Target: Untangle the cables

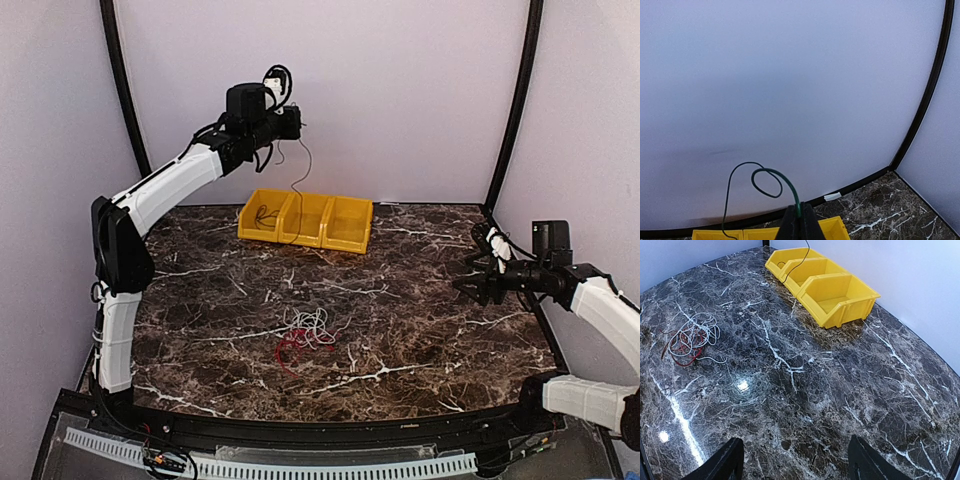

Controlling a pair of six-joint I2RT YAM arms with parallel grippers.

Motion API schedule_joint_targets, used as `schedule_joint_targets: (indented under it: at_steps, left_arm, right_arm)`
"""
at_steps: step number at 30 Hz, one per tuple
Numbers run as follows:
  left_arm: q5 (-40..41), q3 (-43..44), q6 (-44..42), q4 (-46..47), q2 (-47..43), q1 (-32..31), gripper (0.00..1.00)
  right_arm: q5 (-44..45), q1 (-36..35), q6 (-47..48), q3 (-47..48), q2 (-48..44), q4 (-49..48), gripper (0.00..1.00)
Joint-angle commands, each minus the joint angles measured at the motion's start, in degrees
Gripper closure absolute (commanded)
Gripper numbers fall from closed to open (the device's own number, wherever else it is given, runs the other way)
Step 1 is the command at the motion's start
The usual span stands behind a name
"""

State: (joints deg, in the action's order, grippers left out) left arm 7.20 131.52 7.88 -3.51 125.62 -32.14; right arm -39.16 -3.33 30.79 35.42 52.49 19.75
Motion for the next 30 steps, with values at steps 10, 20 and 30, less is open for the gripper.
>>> schedule_joint_targets:
  at_steps: [10, 20, 30]
  left_arm:
    - [-5.92, -16.94, 3.17, -6.23, -11.61, -4.32, 1.0]
    - [-0.49, -31.09, 2.17, -4.15, -23.48, -9.19, 1.0]
    - [4.91, -23.26, -3.79, -2.46, -22.5, -9.21, 1.0]
  right_arm:
    - [-0.39, 0.17, 0.98, -0.48, -0.12, -0.81, 0.27]
    - [-0.48, 0.17, 1.14, -0.44, 0.23, -0.76, 0.27]
    - [-0.09, 0.19, 1.12, -0.64, -0.1, -0.77, 0.27]
